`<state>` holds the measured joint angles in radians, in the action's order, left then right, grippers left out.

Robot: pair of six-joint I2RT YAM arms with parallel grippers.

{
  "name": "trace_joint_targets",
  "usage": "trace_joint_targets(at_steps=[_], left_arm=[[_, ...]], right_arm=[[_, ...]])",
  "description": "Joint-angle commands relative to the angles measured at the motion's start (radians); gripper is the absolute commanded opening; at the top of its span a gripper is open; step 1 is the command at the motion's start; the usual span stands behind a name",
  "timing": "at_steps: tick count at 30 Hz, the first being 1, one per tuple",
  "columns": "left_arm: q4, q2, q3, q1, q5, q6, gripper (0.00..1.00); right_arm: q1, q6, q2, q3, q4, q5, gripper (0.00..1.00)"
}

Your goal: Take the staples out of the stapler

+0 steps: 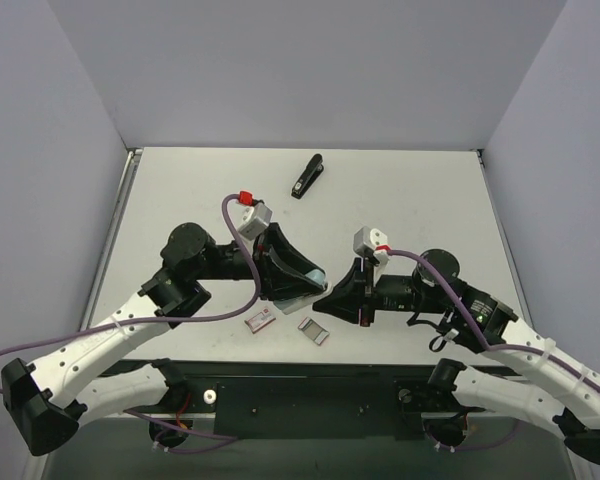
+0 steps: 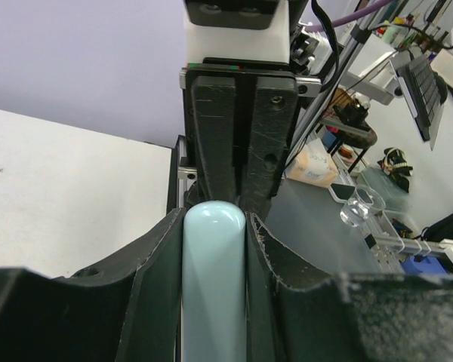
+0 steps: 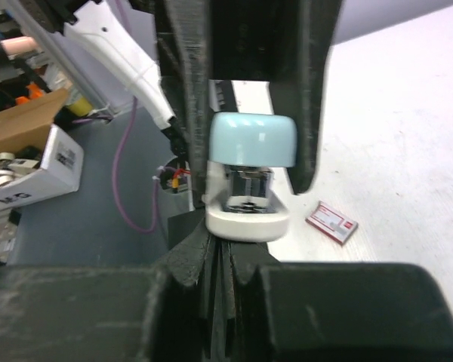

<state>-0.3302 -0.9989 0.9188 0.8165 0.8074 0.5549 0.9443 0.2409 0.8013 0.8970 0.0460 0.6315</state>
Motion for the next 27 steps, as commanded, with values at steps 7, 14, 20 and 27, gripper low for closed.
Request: trace_joint_targets(at_steps=[7,14,20,27], left_arm=[[0.115,-0.047,0.078,0.046,-0.013,-0.084,0.0],[0.235,-0.109,0.152,0.044,-0.209,-0.162,0.0],[0.319,-0.171,0.219,0.017,-0.471,-0.202,0.0],[0.358,-0.302,0.272,-0.007,-0.73,-0.256,0.0]], right_arm=[[-0.01,-0.015,-0.145,-0.105,0.052,-0.231,0.0],[-0.01,-0.003,-0.185,-0.151,0.005,-0.345,0.0],[-0.01,0.029,-0.185,-0.173,-0.043,-0.501,0.0],[-0.01,0.08,-0.171,-0.193,-0.106,-0.662,0.0]])
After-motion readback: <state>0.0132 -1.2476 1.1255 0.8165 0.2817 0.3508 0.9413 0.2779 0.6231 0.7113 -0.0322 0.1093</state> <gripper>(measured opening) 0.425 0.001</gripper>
